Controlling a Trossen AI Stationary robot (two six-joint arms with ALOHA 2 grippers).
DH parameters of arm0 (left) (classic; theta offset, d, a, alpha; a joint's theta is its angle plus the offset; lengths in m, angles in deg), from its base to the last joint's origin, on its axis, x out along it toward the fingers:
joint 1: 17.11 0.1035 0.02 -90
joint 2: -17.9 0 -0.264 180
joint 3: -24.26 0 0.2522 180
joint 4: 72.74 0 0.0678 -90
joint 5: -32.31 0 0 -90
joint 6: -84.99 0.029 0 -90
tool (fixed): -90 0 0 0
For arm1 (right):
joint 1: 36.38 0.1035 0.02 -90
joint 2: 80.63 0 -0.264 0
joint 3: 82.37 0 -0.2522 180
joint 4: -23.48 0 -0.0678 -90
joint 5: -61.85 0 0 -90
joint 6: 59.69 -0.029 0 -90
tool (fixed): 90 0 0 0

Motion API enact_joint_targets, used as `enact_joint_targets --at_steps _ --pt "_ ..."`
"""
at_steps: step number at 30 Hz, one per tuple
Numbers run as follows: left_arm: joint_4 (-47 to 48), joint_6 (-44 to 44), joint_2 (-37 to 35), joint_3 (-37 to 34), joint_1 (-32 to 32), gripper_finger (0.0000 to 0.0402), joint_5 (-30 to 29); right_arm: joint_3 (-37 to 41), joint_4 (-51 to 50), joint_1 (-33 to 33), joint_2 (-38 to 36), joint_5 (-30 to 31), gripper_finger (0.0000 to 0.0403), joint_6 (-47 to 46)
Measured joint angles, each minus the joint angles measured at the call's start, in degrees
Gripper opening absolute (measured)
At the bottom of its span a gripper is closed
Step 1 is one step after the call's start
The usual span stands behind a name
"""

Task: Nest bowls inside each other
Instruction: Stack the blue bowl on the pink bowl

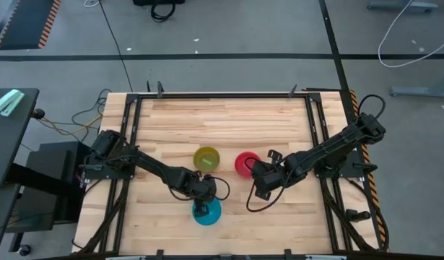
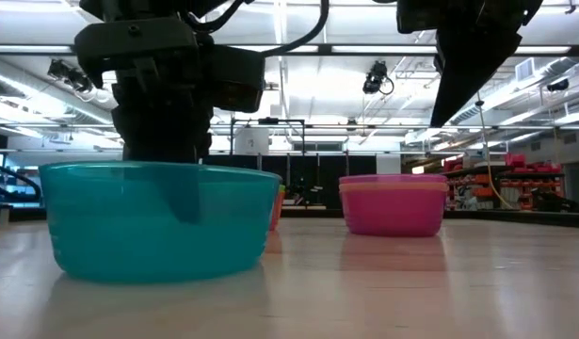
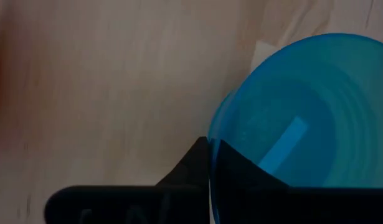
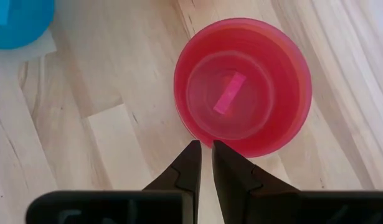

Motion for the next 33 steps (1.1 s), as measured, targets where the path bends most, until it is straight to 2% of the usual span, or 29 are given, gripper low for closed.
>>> enact_joint_targets --at_steps 9,13,17,25,33 --pt "0.4 1.3 -0.8 0.0 1.7 0.0008 0.4 0.3 0.4 0.1 0.0 0.2 0.0048 0.6" --pt "3.2 2.0 -1.4 1.8 2.8 0.0011 0.7 2.1 0.5 1.3 0.0 3.1 0.0048 1.5" --pt "8.2 4.5 -1.6 7.0 3.9 0.0009 0.7 4.7 1.3 2.7 0.0 5.1 0.0048 -0.2" --pt "16.7 10.1 -1.6 19.8 7.5 0.001 0.7 7.6 5.7 5.9 0.0 5.2 0.0048 -1.5" --pt "17.7 11.7 -1.6 30.7 16.5 0.001 0.6 10.1 5.9 9.7 0.0 7.7 0.0048 -7.0"
